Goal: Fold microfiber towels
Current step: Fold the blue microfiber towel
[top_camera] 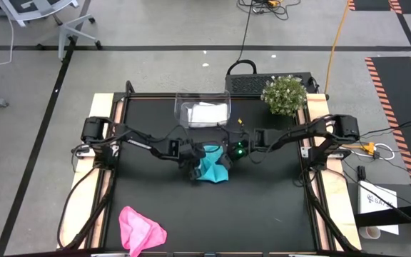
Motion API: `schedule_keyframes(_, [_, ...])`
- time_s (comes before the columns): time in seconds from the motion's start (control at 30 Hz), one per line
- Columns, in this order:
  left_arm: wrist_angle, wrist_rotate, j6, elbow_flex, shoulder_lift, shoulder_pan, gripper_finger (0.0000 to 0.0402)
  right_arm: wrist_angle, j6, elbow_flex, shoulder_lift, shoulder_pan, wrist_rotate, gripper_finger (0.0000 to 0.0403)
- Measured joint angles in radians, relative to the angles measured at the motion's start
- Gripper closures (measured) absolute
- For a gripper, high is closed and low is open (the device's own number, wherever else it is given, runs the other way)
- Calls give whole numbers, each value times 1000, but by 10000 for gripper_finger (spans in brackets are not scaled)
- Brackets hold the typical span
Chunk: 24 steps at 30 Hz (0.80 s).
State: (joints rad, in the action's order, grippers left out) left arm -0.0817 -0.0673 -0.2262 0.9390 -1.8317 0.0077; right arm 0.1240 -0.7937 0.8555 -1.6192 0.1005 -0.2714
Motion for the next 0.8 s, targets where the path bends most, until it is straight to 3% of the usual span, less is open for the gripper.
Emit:
schedule_keyframes(0.4, [-73, 53, -61, -3, 77, 26, 371, 45, 13, -114, -1, -6, 168, 259])
schedule_keyframes(0.63, [-195, 73, -110, -2, 177, 24, 371, 87, 1, -140, -1, -6, 167, 259])
schedule_keyframes(0.8, [-258, 16, -113, -3, 225, 24, 371, 116, 2, -139, -1, -6, 162, 259])
